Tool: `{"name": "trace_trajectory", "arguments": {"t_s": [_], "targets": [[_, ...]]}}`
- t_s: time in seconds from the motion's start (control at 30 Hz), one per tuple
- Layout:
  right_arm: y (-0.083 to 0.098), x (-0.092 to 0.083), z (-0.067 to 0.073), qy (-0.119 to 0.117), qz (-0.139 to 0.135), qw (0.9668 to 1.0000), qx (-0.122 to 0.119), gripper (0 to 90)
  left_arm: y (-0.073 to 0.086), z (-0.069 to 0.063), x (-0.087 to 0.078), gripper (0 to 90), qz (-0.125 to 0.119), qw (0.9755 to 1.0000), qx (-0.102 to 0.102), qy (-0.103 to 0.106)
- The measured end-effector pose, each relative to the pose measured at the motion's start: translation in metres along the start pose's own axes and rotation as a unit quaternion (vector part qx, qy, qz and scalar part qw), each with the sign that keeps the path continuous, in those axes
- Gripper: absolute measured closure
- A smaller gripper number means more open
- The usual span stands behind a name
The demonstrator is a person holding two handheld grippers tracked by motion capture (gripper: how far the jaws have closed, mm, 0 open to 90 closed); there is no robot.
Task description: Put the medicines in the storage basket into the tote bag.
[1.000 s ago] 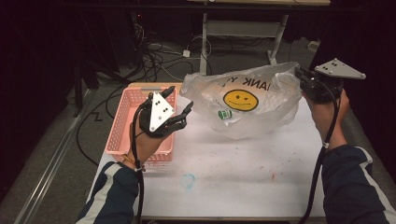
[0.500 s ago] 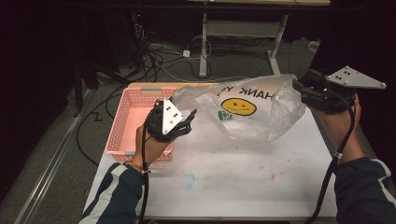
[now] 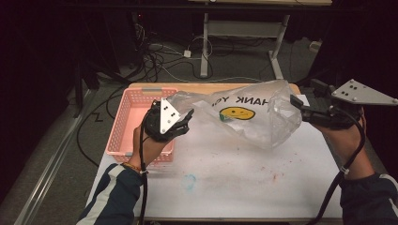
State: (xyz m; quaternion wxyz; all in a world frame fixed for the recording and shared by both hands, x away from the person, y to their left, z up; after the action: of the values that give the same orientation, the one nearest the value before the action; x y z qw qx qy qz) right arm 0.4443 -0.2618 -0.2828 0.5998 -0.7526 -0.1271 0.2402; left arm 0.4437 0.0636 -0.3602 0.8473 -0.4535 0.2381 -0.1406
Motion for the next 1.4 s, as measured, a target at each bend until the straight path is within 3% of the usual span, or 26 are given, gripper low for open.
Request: {"name": "trace_trajectory", "arguments": {"t_s": [0.23,0.53,0.7,0.87,1.0,1.13,1.27,1.4], "targets": [[0.000,-0.013,0.015,-0.010,-0.018,0.9998,-0.001,19.9,0.004,0.001,-0.001,32.0,0.006,1.0000,0.003,0.003],[0.019,-0.013,0.014,-0.003,-0.010,0.9999,0.002,19.1,0.015,0.002,-0.019,30.2,0.001,0.9999,0.008,0.010],[0.025,-0.014,0.010,0.003,-0.011,0.9999,0.000,19.8,0.013,0.003,-0.037,26.8,-0.019,0.9997,0.001,0.016],[0.028,-0.013,0.004,0.022,-0.008,0.9997,-0.002,24.9,-0.002,0.007,-0.059,24.6,-0.050,0.9985,-0.008,0.019],[0.027,-0.015,-0.001,0.035,-0.009,0.9993,0.001,26.9,-0.017,0.016,-0.076,24.6,-0.070,0.9975,-0.005,0.005],[0.022,-0.022,0.001,0.026,-0.020,0.9994,0.001,26.7,-0.023,0.024,-0.092,24.6,-0.086,0.9962,-0.008,-0.008],[0.020,-0.030,-0.001,0.026,-0.030,0.9992,0.009,26.6,-0.017,0.031,-0.097,24.6,-0.077,0.9968,-0.009,-0.020],[0.025,-0.030,-0.003,0.030,-0.020,0.9993,0.008,26.6,-0.004,0.035,-0.096,24.6,-0.064,0.9974,-0.018,-0.027]]}}
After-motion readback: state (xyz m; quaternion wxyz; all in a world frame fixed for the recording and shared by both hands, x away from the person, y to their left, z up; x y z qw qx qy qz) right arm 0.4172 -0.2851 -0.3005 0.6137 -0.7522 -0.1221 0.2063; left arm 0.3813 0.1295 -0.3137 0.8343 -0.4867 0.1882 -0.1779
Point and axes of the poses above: each handheld gripper's, and its own axes: x roughly forward along the jaws, y roughly out of its underside, z roughly to its left, the point moved 10 cm from there along x, roughly forward along the jaws, and after that the axes turned 7 degrees about x, right-handed, at the moved point
